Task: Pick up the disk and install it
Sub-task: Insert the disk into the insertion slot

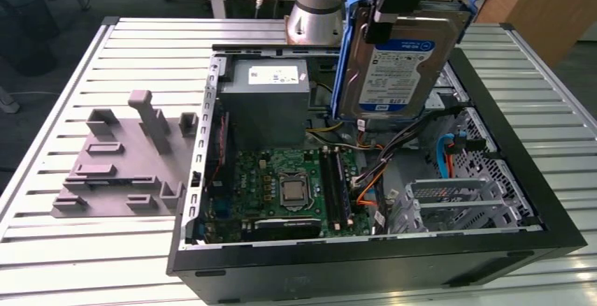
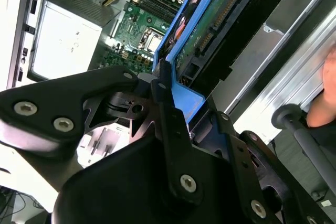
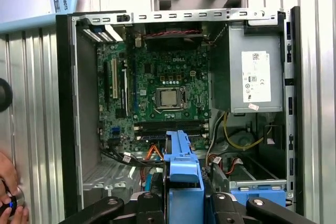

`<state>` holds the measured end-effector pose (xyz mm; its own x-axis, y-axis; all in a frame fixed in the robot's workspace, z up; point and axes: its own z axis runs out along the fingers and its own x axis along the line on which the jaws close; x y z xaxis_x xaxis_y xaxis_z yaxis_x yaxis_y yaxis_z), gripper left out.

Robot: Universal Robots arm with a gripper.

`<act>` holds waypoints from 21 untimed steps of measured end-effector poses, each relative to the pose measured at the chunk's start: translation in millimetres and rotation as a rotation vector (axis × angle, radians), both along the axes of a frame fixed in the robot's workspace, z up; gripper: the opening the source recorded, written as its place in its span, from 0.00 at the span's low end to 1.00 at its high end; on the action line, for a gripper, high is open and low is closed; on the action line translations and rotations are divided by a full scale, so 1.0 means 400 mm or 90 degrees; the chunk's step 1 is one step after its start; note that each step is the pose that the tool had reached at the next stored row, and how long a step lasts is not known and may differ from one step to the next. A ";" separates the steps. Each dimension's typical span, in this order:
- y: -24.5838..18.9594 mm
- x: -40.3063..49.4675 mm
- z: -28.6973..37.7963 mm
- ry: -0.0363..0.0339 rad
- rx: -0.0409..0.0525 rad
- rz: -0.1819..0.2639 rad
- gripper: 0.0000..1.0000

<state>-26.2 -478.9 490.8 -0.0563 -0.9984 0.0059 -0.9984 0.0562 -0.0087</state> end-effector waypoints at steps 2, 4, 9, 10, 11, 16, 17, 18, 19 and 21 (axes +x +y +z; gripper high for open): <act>-0.006 0.001 -0.001 0.0000 0.0000 0.000 0.36; -0.013 0.003 -0.001 0.0000 0.0000 0.000 0.36; -0.029 0.009 -0.002 0.0000 0.0000 0.000 0.36; -0.030 0.011 -0.003 0.0000 0.0001 0.000 0.36; -0.031 0.015 -0.003 0.0000 0.0001 0.000 0.36; -0.036 0.036 -0.004 0.0000 -0.0001 -0.001 0.36; -0.038 0.038 -0.005 0.0000 0.0000 -0.001 0.36; -0.041 0.040 -0.006 0.0000 0.0000 -0.001 0.36; -0.044 0.041 -0.006 0.0000 0.0000 -0.001 0.36; -0.049 0.043 -0.007 0.0000 0.0000 -0.002 0.36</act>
